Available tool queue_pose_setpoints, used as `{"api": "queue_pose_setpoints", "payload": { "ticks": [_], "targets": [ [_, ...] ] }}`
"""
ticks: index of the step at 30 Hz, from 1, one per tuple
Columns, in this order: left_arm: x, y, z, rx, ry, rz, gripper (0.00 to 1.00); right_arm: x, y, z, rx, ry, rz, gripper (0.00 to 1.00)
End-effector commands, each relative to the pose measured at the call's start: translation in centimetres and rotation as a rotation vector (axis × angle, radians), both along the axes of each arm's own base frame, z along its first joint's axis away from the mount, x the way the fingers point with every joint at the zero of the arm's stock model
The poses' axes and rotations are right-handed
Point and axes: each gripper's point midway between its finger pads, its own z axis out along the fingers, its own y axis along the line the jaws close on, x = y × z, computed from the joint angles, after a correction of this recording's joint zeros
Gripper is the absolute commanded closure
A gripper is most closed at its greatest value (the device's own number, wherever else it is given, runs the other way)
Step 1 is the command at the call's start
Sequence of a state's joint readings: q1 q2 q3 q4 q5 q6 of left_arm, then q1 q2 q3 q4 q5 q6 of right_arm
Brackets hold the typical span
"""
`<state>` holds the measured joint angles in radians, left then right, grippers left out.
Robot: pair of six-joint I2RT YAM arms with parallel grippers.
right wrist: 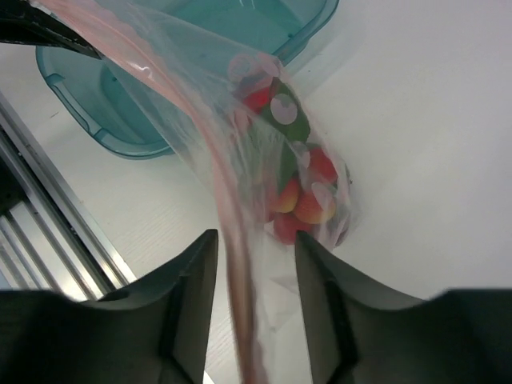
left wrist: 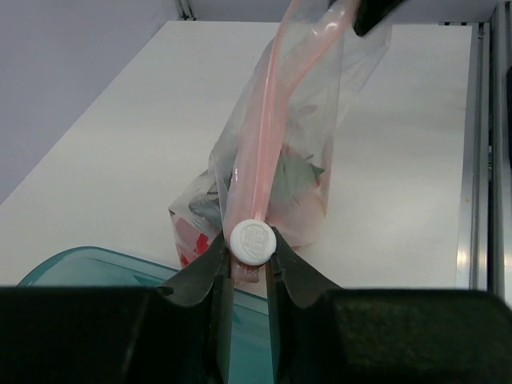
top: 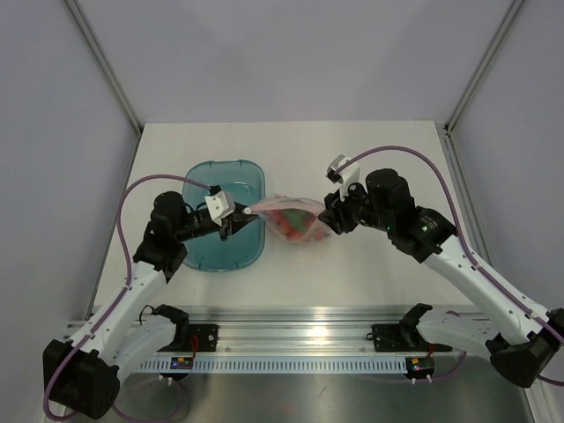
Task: Place the food in the zip-top bag and seal the zipper
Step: Adjust the zipper food storage bag at the center of the board.
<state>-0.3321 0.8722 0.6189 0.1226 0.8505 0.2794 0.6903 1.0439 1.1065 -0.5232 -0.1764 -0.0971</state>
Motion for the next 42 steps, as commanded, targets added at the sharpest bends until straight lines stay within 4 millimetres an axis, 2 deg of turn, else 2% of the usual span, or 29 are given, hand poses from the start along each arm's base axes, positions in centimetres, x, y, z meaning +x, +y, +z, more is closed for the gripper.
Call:
{"api": "queue_pose_setpoints", "payload": {
  "ticks": [1,2,3,6,8,9,11,15,17,19,21,26,28,29,31,35,37,38,40,41,42],
  "targets": [
    [-0.4,-0.5,4.7,-0.069,-0.097,-0.038,1.0,1.0,-0.1,2.2,0.006,-0.033,-0.025,0.43],
    [-0.4,-0.6,5.1,-0.082,-0.08,-0.041,1.0,1.2,-0.3,2.3,-0.003,-0.035,-0.036,0.29],
    [-0.4,-0.7,5.3,-0.09,-0.07,-0.039,1.0,1.2,-0.4,3.0,-0.012,-0.045,-0.033,0.23],
    [0.3,-0.8,6.0,-0.12,0.016,-0.01,1.0,1.5,-0.7,3.7,-0.075,-0.036,-0.022,0.2],
    [0.9,-0.9,5.3,-0.103,0.089,0.004,1.0,1.3,-0.6,4.3,-0.092,-0.038,-0.001,0.19],
    [1.1,-1.0,5.9,-0.103,0.088,0.007,1.0,1.1,-0.8,5.4,-0.098,-0.052,0.013,0.19],
    [1.5,-0.9,5.9,-0.109,0.109,0.03,1.0,1.0,-0.2,5.8,-0.102,-0.05,0.054,0.2],
    [2.0,-0.7,7.3,-0.175,0.139,0.082,1.0,0.6,1.5,7.1,-0.135,-0.066,0.125,0.21],
    [2.7,-0.5,8.1,-0.222,0.188,0.13,1.0,0.6,2.7,6.3,-0.18,-0.056,0.146,0.21],
    [3.1,-0.5,9.0,-0.249,0.204,0.15,1.0,1.0,3.1,5.6,-0.217,-0.051,0.148,0.21],
    [3.8,-0.4,8.9,-0.26,0.246,0.187,1.0,1.2,3.0,4.4,-0.242,-0.034,0.133,0.2],
    [4.0,-0.5,9.3,-0.265,0.262,0.189,1.0,0.8,1.5,3.5,-0.235,-0.043,0.073,0.11],
    [4.0,-0.4,9.4,-0.268,0.248,0.194,1.0,0.7,0.7,2.9,-0.23,-0.047,0.032,0.1],
    [4.0,-0.3,9.6,-0.269,0.242,0.197,1.0,0.6,0.5,1.9,-0.232,-0.032,0.021,0.1],
    [4.0,-0.3,9.7,-0.27,0.233,0.198,1.0,0.2,0.0,2.1,-0.201,-0.04,0.004,0.11],
    [4.0,-0.2,10.1,-0.272,0.223,0.203,1.0,-0.3,0.1,1.3,-0.111,-0.037,-0.014,0.16],
    [4.0,-0.2,10.0,-0.27,0.224,0.199,1.0,-0.8,0.2,1.9,-0.031,-0.041,-0.015,0.19],
    [3.9,-0.3,10.0,-0.27,0.225,0.196,1.0,-0.3,0.2,1.2,-0.005,-0.046,-0.033,0.25],
    [4.0,-0.3,10.0,-0.273,0.222,0.195,1.0,-0.1,0.2,1.5,0.057,-0.05,-0.051,0.35],
    [3.8,-0.4,10.0,-0.274,0.223,0.185,1.0,0.4,0.4,1.4,0.085,-0.07,-0.06,0.48],
    [3.9,-0.4,10.0,-0.273,0.225,0.184,1.0,0.6,0.4,1.9,0.119,-0.085,-0.076,0.57]
  ]
}}
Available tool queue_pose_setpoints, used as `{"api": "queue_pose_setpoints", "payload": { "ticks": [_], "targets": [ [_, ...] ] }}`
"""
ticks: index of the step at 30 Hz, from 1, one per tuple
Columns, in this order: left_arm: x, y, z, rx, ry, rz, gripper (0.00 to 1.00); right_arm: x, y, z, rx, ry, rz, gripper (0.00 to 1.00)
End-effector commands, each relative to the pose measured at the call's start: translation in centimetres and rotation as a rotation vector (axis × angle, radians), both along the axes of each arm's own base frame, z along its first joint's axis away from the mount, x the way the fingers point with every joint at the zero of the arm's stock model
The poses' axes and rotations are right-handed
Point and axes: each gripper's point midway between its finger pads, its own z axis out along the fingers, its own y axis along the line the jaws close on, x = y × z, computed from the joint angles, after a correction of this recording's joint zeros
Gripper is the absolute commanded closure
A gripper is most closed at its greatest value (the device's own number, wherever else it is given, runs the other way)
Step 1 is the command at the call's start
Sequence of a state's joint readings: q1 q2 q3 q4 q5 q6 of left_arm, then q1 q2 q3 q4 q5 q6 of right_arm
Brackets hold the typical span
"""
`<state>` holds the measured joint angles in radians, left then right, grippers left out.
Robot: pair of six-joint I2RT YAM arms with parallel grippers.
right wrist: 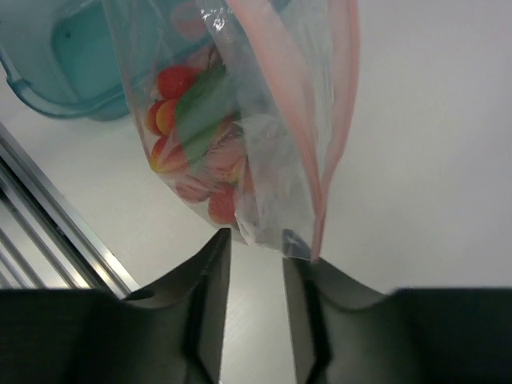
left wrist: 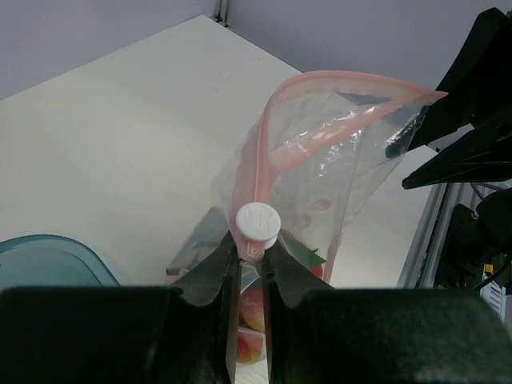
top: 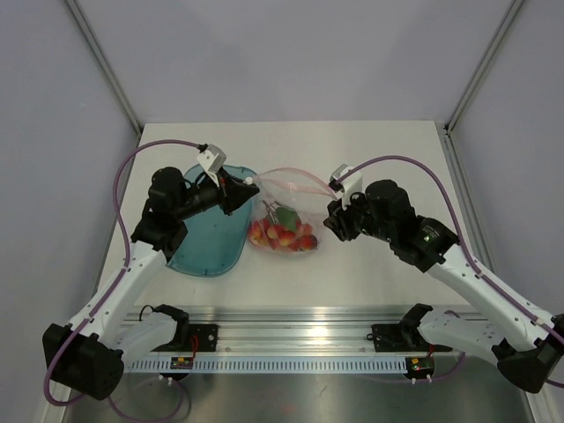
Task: Place the food in the zip-top bag and seal the zipper
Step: Adjust the zipper food storage bag at the center of the board.
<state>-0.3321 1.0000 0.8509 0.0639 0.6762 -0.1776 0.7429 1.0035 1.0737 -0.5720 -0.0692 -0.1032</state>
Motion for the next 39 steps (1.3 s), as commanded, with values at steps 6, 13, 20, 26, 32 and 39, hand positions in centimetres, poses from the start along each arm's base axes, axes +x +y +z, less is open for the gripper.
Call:
{"api": "queue_pose_setpoints", "payload": {
  "ticks": [6,13,20,26,32,39],
  "targets": [
    [0.4,-0.5,4.7,-0.062,-0.143,-0.024,1.0,5.8,1.1,5.3,0.256,-0.216,-0.13,1.0],
    [3.6,-2.0,6.6,-0.045,-0.198,-0.061,1.0,12.4,-3.4,10.8,0.298,-0.385,-0.278,1.0],
    [3.2,-3.2,8.8,-0.075,-0.207,-0.156,1.0,12.1,-4.7,10.7,0.291,-0.38,-0.275,1.0],
    [-0.1,-5.4,0.6,-0.096,0.015,-0.266,1.0,7.7,-5.9,1.2,0.288,-0.161,-0.313,0.68],
    [-1.3,-5.8,-2.6,-0.084,0.131,-0.28,1.0,4.3,-7.1,1.2,0.235,-0.108,-0.295,0.26],
    [-2.0,-5.0,-2.6,-0.056,0.138,-0.255,1.0,1.8,-5.9,5.8,0.246,-0.122,-0.145,0.28]
  ]
}}
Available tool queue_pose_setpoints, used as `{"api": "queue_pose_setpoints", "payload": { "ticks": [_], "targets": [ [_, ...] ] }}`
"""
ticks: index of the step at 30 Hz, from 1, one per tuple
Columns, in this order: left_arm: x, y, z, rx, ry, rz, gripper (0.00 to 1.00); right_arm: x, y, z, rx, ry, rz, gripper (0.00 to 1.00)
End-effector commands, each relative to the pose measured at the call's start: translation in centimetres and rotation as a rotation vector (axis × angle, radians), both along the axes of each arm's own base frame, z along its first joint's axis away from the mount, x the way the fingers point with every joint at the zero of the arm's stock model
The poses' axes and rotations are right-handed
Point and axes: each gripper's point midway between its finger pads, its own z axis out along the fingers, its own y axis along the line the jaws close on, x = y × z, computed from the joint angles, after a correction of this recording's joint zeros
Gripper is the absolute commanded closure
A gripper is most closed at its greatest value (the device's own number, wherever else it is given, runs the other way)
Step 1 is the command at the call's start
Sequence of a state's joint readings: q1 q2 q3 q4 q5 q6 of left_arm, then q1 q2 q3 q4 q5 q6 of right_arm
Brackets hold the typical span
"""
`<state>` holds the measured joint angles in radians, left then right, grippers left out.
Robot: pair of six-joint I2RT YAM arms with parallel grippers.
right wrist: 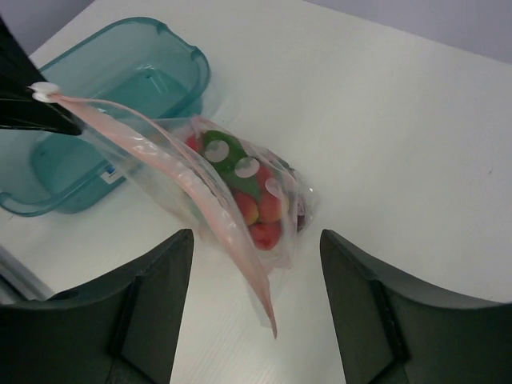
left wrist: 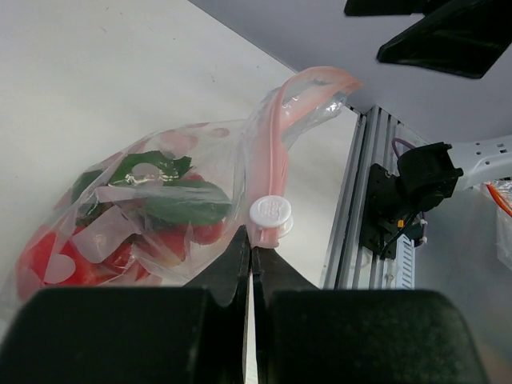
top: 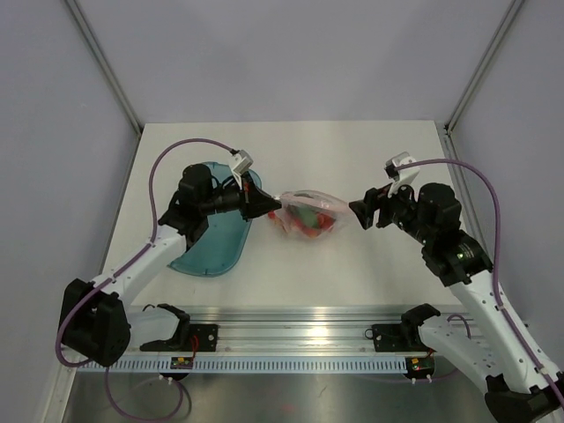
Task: Place the food in the zip-top bag and seal the zipper
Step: Adjust the zipper food storage bag at the center of the board.
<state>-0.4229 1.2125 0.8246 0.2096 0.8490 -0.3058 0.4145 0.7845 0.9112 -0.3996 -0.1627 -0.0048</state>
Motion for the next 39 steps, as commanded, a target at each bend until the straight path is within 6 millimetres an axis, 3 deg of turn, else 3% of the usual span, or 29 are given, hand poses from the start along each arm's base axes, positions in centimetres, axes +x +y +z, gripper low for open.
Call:
{"api": "queue_pose_setpoints", "payload": {
  "ticks": [1,4,5,7,8,14,18,21,25,27,28,30,31,34,35,36,37,38,39],
  "targets": [
    [-0.5,0.4,2.1,-0.021,-0.07,0.005,1.0,-1.9,2.1,3.8,-0.002,-0.011,0.171,0.29],
    [-0.2,0.8,1.5,0.015,-0.044,0.037,1.0,-1.5,3.6,3.5,-0.081,-0.023,0.219,0.28],
    [-0.3,0.8,1.5,0.02,-0.042,0.039,1.0,-2.3,5.4,3.1,-0.109,-0.033,0.278,0.28],
    [-0.2,0.9,1.6,0.026,-0.038,0.049,1.0,-2.2,6.2,2.9,-0.191,-0.064,0.282,0.27],
    [-0.2,1.0,1.7,0.027,-0.04,0.053,1.0,-2.5,7.6,1.9,-0.231,-0.044,0.319,0.27],
    [0.2,1.2,2.3,0.035,-0.049,0.083,1.0,-0.8,8.3,-1.5,-0.46,-0.04,0.26,0.24],
    [0.4,1.3,2.3,0.042,-0.056,0.089,1.0,0.1,8.3,-3.1,-0.517,-0.017,0.234,0.25],
    [0.3,1.3,2.4,0.05,-0.07,0.08,1.0,0.3,8.5,-3.5,-0.519,-0.013,0.231,0.36],
    [-0.3,1.3,3.0,0.054,-0.109,0.039,1.0,1.0,8.2,-3.5,-0.536,-0.022,0.192,0.78],
    [-0.5,1.2,3.0,0.055,-0.129,0.023,1.0,1.2,8.1,-3.5,-0.538,-0.029,0.18,0.91],
    [-0.6,1.2,3.2,0.053,-0.138,0.012,0.91,1.1,8.1,-3.3,-0.53,-0.037,0.178,1.0],
    [-1.1,1.0,3.1,0.058,-0.157,-0.028,0.67,1.0,8.1,-3.0,-0.517,-0.047,0.182,1.0],
    [-1.3,1.0,3.2,0.06,-0.167,-0.042,0.41,0.9,8.2,-2.5,-0.503,-0.059,0.186,1.0],
    [-2.4,1.3,2.3,0.081,-0.196,-0.085,0.27,0.6,7.9,-1.8,-0.477,-0.06,0.209,1.0],
    [-2.5,1.4,2.3,0.083,-0.222,-0.084,0.26,0.1,8.5,-1.7,-0.444,-0.046,0.265,1.0],
    [-2.6,1.7,2.6,0.091,-0.289,-0.078,0.25,0.7,7.7,-1.1,-0.418,-0.032,0.261,1.0],
    [-3.0,2.1,1.3,0.106,-0.293,-0.075,0.25,0.6,7.2,-1.0,-0.397,-0.012,0.268,1.0],
    [-2.8,2.2,1.9,0.1,-0.377,-0.065,0.25,-0.1,8.0,-0.9,-0.351,0.003,0.346,1.0],
    [-2.8,2.6,2.1,0.103,-0.425,-0.035,0.26,0.4,7.3,-0.3,-0.33,0.006,0.338,1.0]
  ]
}}
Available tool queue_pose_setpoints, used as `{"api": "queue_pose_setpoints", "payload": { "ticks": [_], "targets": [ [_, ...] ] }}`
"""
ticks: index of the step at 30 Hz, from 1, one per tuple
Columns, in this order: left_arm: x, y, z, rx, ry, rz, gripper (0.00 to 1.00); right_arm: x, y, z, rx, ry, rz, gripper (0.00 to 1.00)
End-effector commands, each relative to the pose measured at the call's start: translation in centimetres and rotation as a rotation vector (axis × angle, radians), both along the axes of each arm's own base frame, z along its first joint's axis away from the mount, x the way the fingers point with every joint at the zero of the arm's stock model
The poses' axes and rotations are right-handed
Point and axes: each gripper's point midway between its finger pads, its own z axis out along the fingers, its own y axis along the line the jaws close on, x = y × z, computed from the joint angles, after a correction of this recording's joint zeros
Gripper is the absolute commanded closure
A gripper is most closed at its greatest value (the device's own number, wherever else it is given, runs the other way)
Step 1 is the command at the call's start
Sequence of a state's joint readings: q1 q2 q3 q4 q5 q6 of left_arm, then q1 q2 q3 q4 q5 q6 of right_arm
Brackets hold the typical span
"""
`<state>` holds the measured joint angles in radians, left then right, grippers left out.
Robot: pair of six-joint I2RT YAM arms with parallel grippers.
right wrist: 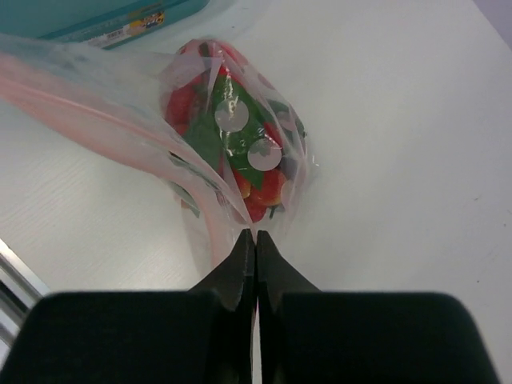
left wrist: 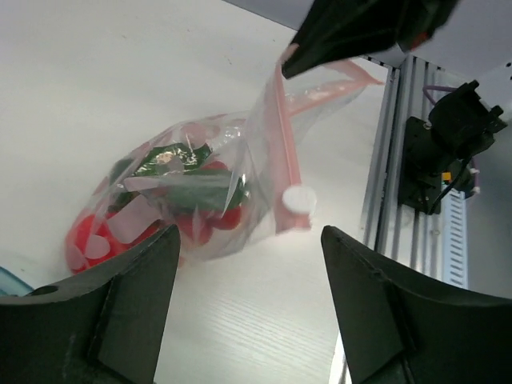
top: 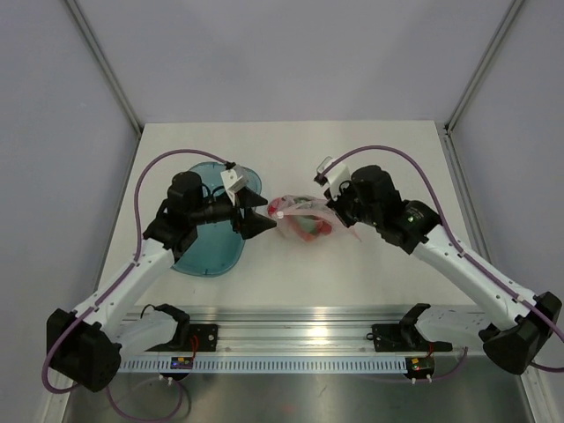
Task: Place the food in the zip-top bag and seal the zipper
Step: Adjust the zipper food storage bag at the center of the board.
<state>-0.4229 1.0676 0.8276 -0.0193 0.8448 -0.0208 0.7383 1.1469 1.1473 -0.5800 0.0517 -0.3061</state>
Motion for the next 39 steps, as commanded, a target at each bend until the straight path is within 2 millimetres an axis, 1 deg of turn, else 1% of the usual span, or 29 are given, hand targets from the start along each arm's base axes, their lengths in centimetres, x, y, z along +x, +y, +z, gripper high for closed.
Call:
{"api": "queue_pose_setpoints", "payload": {
  "ticks": [1,2,4,5,6,9,11,13,14,17,19,21,26,27,29,33,36,39],
  "targets": [
    [-0.6,0.9,1.7,-0.013,-0.258,-0.008,0.27,-0.5,0.3,3.5,0.136,0.019,0.097,1.0],
    [-0.6,1.1,1.0,-0.006,-0.283,0.0,0.27,-0.8,0.6,3.6,0.145,0.034,0.12,1.0],
    [-0.9,1.5,1.5,-0.006,-0.36,0.009,0.32,-0.7,0.4,3.7,0.14,0.05,0.121,1.0],
    [-0.9,1.6,1.2,0.001,-0.385,0.005,0.34,-0.6,0.8,3.4,0.14,0.065,0.133,1.0],
    [-1.0,1.6,1.3,-0.001,-0.402,0.0,0.38,-0.7,0.9,3.5,0.142,0.073,0.136,1.0],
    [-1.2,1.4,1.1,0.003,-0.422,-0.024,0.42,-0.6,1.1,3.1,0.148,0.087,0.135,1.0],
    [-1.5,1.1,1.0,0.006,-0.437,-0.048,0.42,-0.6,1.3,3.2,0.159,0.087,0.139,1.0],
    [-2.0,0.7,0.4,0.017,-0.455,-0.065,0.42,-0.6,1.4,2.9,0.161,0.098,0.137,1.0],
    [-2.0,0.6,0.5,0.025,-0.503,-0.064,0.42,-0.6,1.5,2.9,0.163,0.1,0.137,1.0],
    [-1.8,0.3,0.6,0.034,-0.574,-0.028,0.41,-0.4,1.6,2.8,0.161,0.106,0.139,1.0],
    [-1.7,0.0,0.4,0.056,-0.598,-0.032,0.44,-0.4,1.7,2.8,0.156,0.111,0.139,1.0],
    [-1.2,-0.1,0.2,0.075,-0.586,-0.018,0.46,-0.3,1.8,2.9,0.16,0.113,0.142,1.0],
    [-0.7,-0.7,1.3,0.052,-0.613,-0.016,0.56,-0.1,2.1,2.6,0.158,0.124,0.146,1.0],
    [-0.7,-0.9,1.2,0.055,-0.612,-0.023,0.6,0.0,2.2,2.7,0.16,0.121,0.146,1.0],
    [-0.4,-1.1,0.8,0.069,-0.595,-0.028,0.62,0.0,2.3,2.7,0.164,0.125,0.15,1.0],
    [-0.3,-1.4,1.4,0.05,-0.595,-0.031,0.63,0.0,2.5,2.6,0.167,0.131,0.155,1.0],
    [-0.5,-1.6,2.4,0.008,-0.607,-0.029,0.63,0.1,2.7,2.0,0.159,0.152,0.159,1.0],
    [-0.4,-1.8,3.0,-0.011,-0.602,-0.023,0.66,0.0,2.9,1.8,0.16,0.163,0.165,1.0]
  ]
}}
